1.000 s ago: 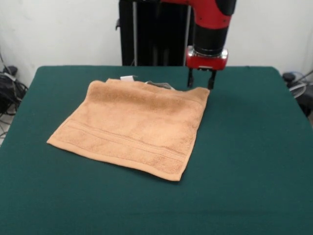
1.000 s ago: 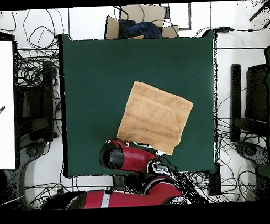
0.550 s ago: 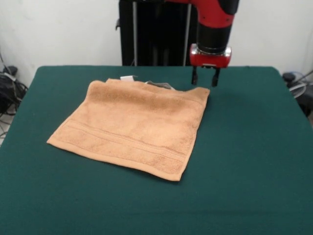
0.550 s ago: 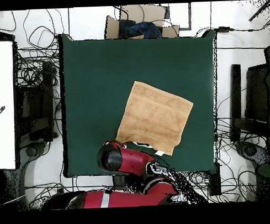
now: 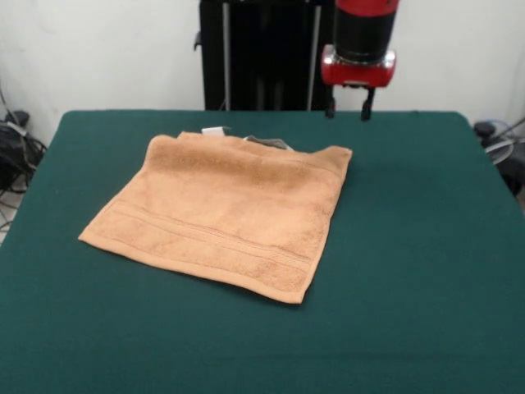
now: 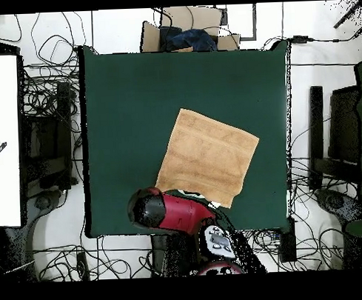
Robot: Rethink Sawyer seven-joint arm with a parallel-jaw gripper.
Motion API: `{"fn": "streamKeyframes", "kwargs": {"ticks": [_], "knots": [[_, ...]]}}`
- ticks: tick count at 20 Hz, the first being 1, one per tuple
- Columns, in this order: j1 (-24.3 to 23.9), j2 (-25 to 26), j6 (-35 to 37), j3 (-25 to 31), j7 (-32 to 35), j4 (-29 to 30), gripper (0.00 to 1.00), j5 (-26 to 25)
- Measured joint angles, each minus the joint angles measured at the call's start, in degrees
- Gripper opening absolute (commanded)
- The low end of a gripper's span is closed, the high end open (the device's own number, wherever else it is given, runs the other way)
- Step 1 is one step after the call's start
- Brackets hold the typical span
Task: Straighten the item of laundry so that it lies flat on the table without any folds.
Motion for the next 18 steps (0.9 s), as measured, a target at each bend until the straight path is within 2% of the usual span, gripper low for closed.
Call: {"fn": "streamKeyframes", "kwargs": {"ticks": [6, 11, 18], "knots": [[-0.80, -6.38, 13.85, -0.36, 0.00, -2.17, 1.00, -0.11], [-2.56, -7.77, 17.59, -0.38, 0.00, -5.60, 1.00, -1.85], [-6.22, -5.19, 17.64, -0.36, 0.00, -13.93, 1.00, -7.65]]}}
